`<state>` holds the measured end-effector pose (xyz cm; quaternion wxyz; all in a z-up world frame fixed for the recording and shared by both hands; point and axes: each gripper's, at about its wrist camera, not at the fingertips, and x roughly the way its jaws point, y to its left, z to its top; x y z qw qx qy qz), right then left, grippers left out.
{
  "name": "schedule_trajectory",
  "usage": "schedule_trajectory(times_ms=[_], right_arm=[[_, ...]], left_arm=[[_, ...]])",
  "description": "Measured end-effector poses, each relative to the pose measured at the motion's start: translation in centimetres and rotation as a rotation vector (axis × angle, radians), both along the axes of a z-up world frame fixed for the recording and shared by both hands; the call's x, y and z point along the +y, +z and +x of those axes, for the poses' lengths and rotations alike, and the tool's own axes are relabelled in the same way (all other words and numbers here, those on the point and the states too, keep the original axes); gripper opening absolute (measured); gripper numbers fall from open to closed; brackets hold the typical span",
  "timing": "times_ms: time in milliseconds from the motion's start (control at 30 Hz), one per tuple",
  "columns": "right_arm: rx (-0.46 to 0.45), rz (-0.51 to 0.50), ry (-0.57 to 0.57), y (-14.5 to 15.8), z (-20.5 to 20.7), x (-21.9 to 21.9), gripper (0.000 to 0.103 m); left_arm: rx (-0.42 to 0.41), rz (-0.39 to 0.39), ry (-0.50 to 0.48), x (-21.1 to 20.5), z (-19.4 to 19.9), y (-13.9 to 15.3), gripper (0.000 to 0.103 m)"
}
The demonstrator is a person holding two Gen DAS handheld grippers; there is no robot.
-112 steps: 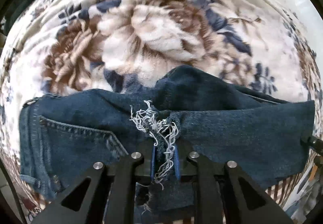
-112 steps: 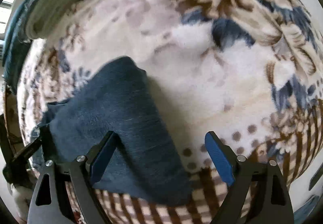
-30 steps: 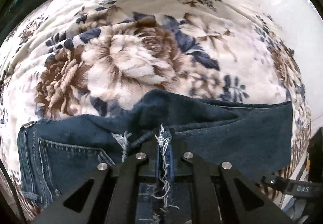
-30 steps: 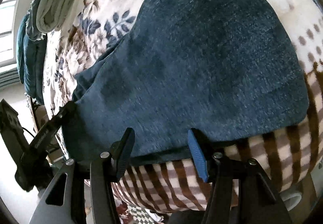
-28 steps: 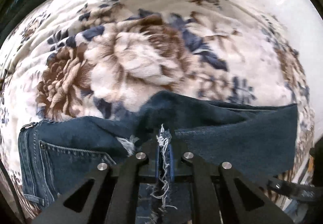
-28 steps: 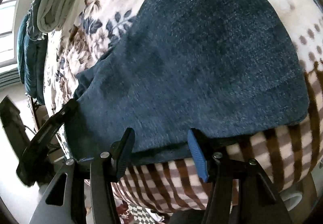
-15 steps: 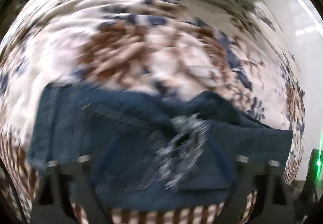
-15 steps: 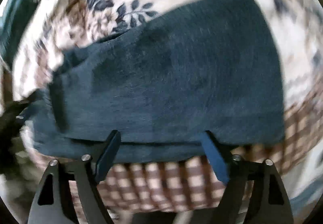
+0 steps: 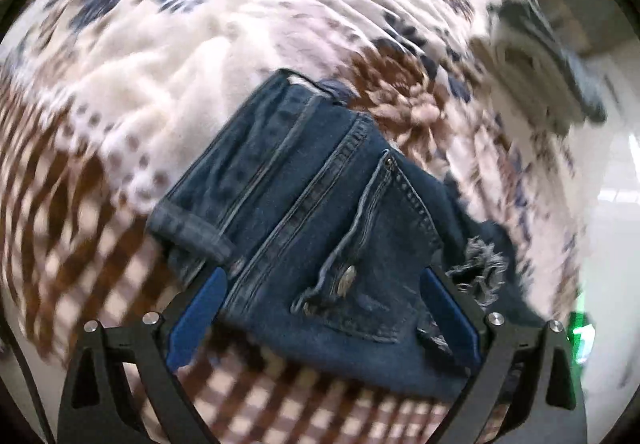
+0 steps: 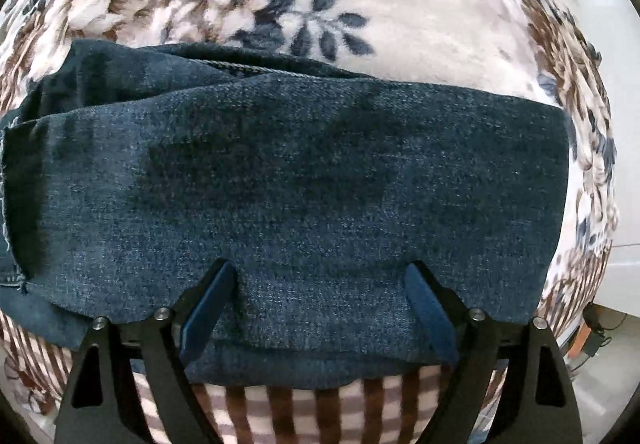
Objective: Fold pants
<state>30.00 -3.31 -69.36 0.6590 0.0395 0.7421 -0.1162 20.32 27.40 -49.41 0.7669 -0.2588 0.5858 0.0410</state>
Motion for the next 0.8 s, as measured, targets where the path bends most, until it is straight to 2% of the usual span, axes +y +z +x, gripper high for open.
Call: schedule_trajectory(times_ms=[100, 200, 300, 367, 433, 500, 533, 567, 600, 667, 733, 800], right_arm=[[0.017, 0.002, 0.004, -0.1, 0.0, -0.4, 0.090], [0.021, -0.007, 0.004, 0.3, 0.3, -0.6, 0.090], [-0.065, 0.065, 0.046, 2.4, 1.5, 1.4, 0.090], [-0.132, 0.142, 0.147, 4.1, 1.6, 4.5, 0.090], [-0.170, 0.129, 0.316, 4.9, 1.1, 8.7, 0.090], [-0.223, 0.063, 0.523, 4.9, -0.2, 13.6, 0.090], [-0.248, -0.008, 0.622, 4.4, -1.0, 15.8, 0.089], [-0.267, -0.077, 0.697, 3.9, -1.6, 17.4, 0.085], [-0.285, -0.151, 0.772, 3.2, -2.2, 18.9, 0.077], [-0.333, -0.304, 0.911, 1.4, -3.3, 21.3, 0.070], [-0.383, -0.432, 0.996, 0.1, -4.0, 22.4, 0.070], [-0.418, -0.470, 0.997, -0.1, -4.0, 22.3, 0.070]], left_arm=[[-0.010, -0.048, 0.115, 1.6, -2.3, 0.3, 0.099], [0.034, -0.109, 0.189, 2.7, -3.0, -1.7, 0.099], [0.061, -0.130, 0.226, 3.5, -3.0, -3.1, 0.099], [0.065, -0.116, 0.232, 3.8, -2.9, -3.3, 0.099], [0.064, -0.105, 0.223, 4.0, -2.9, -3.2, 0.099], [0.067, -0.078, 0.208, 4.1, -3.2, -3.1, 0.099], [0.069, -0.071, 0.199, 4.1, -3.3, -3.1, 0.099], [0.075, -0.066, 0.191, 4.1, -3.4, -3.1, 0.099], [0.081, -0.060, 0.183, 4.1, -3.5, -3.2, 0.099], [0.088, -0.058, 0.166, 4.1, -3.5, -3.5, 0.099], [0.096, -0.053, 0.154, 4.1, -3.6, -3.8, 0.099], [0.097, -0.060, 0.142, 4.1, -3.7, -3.9, 0.099]])
